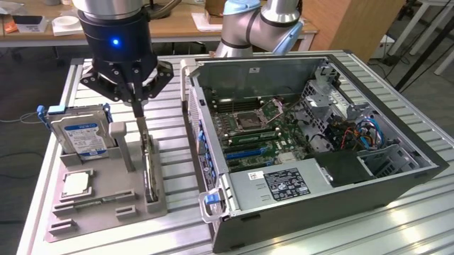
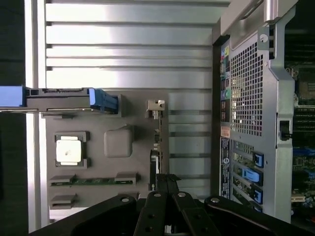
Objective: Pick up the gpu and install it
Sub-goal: 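Reach for the gpu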
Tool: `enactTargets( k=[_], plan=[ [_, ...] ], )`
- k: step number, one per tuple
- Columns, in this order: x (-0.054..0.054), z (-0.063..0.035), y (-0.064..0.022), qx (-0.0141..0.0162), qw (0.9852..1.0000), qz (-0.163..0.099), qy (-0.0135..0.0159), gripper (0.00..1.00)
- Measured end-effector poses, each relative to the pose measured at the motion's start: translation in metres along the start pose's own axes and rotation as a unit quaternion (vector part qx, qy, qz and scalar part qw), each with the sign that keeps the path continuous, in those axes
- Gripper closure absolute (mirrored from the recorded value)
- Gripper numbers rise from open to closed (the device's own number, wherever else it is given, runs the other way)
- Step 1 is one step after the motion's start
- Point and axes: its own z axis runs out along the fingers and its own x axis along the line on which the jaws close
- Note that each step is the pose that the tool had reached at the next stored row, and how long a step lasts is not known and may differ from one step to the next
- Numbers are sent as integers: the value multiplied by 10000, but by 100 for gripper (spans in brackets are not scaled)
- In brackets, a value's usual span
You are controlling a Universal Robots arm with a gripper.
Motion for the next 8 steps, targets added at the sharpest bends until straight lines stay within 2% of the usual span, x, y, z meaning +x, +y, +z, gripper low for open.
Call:
enactTargets(
  k=[8],
  plan=[
    [12, 63, -3, -1, 10000, -82, 4, 89]
  ],
)
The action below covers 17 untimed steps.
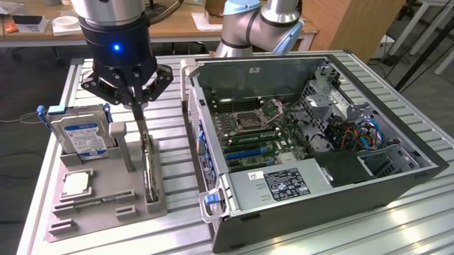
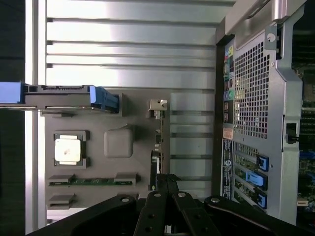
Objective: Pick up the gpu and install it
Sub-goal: 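Reach for the gpu, then pick up the gpu and move the gpu toward the slot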
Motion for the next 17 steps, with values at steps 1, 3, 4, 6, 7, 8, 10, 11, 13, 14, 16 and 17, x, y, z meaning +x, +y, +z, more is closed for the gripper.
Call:
enactTargets(
  k=[1, 3, 4, 6, 7, 8, 10, 11, 13, 14, 16, 17],
  plan=[
    [0, 0, 0, 0, 10000, -1, 0, 89],
    [1, 1, 0, 0, 10000, -2, 0, 89],
    [0, 0, 0, 0, 10000, -2, 0, 89],
    [0, 1, 0, 0, 10000, -2, 0, 89],
    [1, 1, 0, 0, 10000, -2, 0, 89],
    [1, 1, 0, -1, 10000, -2, 0, 89],
    [1, 1, 0, 0, 10000, -2, 0, 89],
    [0, 0, 0, 0, 10000, -2, 0, 89],
    [0, 2, 0, 0, 10000, -2, 0, 89],
    [1, 6, -2, -1, 10000, -2, 0, 89],
    [1, 17, -21, -2, 10000, 0, 15, 89],
    [1, 24, -35, -2, 10000, 1, 32, 89]
  ],
)
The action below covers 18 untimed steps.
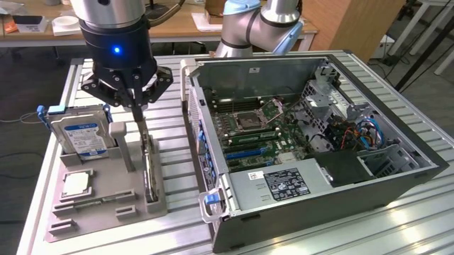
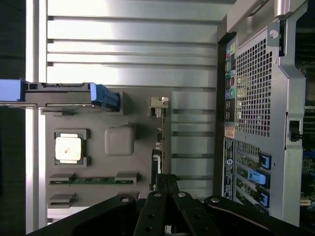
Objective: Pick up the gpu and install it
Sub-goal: 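Pick up the gpu and move the gpu toward the slot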
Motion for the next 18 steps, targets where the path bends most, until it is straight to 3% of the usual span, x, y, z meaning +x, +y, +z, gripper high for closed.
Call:
enactTargets(
  k=[2, 12, 18],
  plan=[
    [0, 17, -18, 0, 10000, 6, 31, 89],
    [2, 130, -93, 2, 9999, 35, 129, 89],
    [-5, 222, -128, 1, 9999, 50, 156, 89]
  ],
)
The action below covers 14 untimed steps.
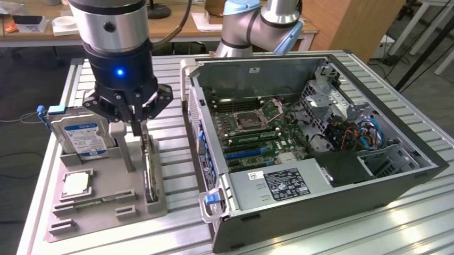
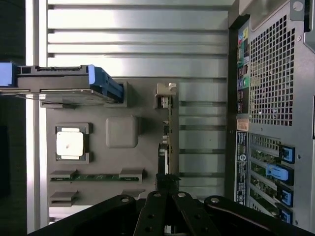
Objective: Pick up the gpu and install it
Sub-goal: 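Pick up the gpu and move the gpu toward the slot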
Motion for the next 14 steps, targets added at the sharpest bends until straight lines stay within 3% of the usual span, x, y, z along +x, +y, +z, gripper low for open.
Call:
enactTargets(
  k=[14],
  plan=[
    [-6, 225, -30, 0, 10000, 6, -3, 89]
  ],
)
